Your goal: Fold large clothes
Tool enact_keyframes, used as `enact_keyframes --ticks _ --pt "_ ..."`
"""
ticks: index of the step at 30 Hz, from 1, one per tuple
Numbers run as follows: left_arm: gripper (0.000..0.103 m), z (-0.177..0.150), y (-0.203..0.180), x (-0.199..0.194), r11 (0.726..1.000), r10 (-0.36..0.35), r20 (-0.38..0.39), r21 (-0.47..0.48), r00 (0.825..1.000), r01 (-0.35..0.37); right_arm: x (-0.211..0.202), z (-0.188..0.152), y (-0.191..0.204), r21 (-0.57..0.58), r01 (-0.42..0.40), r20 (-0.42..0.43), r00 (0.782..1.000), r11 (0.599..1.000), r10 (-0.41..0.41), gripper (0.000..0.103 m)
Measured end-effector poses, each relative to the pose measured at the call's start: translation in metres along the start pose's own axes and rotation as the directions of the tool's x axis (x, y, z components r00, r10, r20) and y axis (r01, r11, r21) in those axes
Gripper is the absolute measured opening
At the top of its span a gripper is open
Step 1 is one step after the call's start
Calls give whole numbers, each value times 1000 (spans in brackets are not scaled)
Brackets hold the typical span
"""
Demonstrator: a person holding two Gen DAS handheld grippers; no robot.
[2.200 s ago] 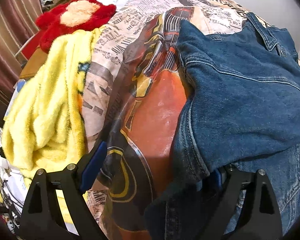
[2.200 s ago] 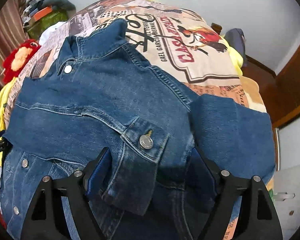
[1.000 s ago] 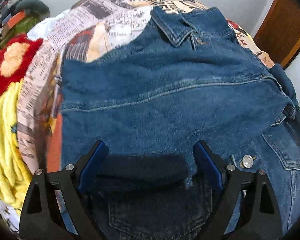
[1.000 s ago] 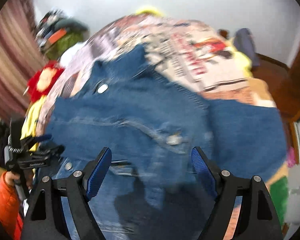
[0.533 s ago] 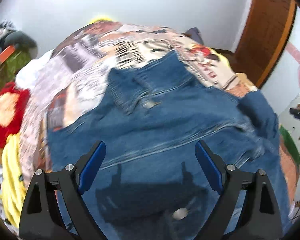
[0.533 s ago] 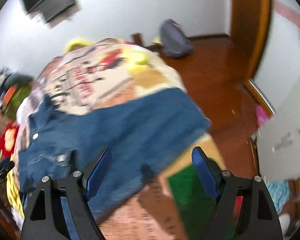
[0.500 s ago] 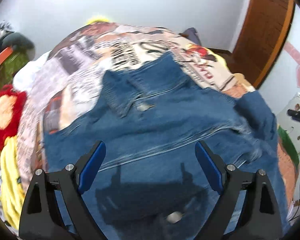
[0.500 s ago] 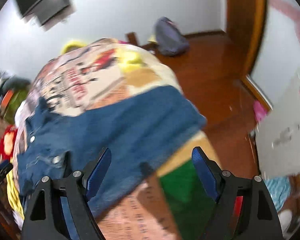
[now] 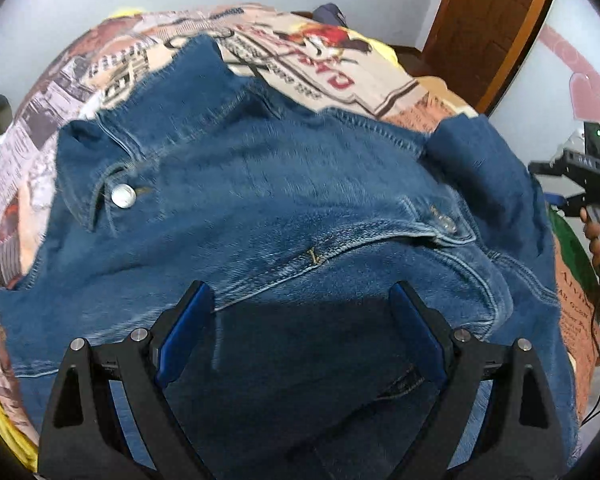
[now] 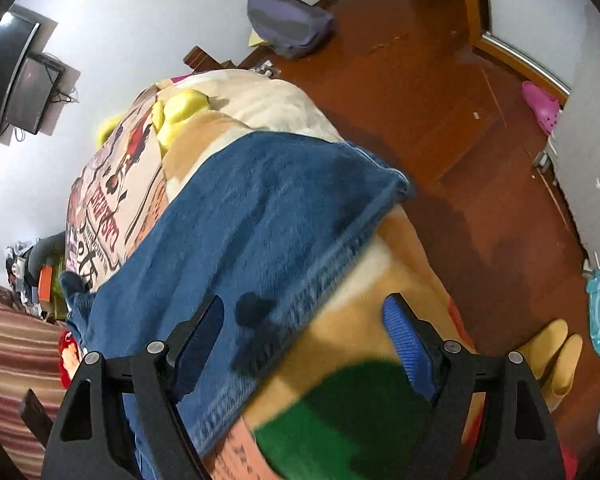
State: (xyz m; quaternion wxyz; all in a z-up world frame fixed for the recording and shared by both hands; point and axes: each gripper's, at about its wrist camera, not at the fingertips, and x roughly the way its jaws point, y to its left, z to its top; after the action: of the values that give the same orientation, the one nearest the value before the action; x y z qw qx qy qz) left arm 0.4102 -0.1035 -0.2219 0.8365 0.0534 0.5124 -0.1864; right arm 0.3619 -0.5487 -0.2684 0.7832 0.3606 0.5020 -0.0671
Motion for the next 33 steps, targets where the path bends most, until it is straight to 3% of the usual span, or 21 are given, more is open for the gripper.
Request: enact_keyframes --ticks 4,10,15,20,26,33 --pt "95 -1 4 7 999 -14 4 -30 1000 14 16 14 2 17 7 10 1000 1000 -7 78" --pt "95 -2 4 4 999 -9 9 -34 1000 10 30 28 5 42 48 50 997 998 -50 47" --pt "95 -4 7 -5 999 -3 12 -46 1000 4 9 25 11 39 40 133 990 998 -44 15" --pt "95 -9 12 -24 999 25 42 -39 999 -23 -36 17 41 -50 9 257 966 999 4 11" --pt "95 -12 21 -54 998 42 107 -53 993 -37 -82 3 97 -175 -64 302 946 983 116 10" --pt "95 -16 35 -90 995 56 179 -91 982 -40 -114 -32 184 -350 -191 250 925 917 287 10"
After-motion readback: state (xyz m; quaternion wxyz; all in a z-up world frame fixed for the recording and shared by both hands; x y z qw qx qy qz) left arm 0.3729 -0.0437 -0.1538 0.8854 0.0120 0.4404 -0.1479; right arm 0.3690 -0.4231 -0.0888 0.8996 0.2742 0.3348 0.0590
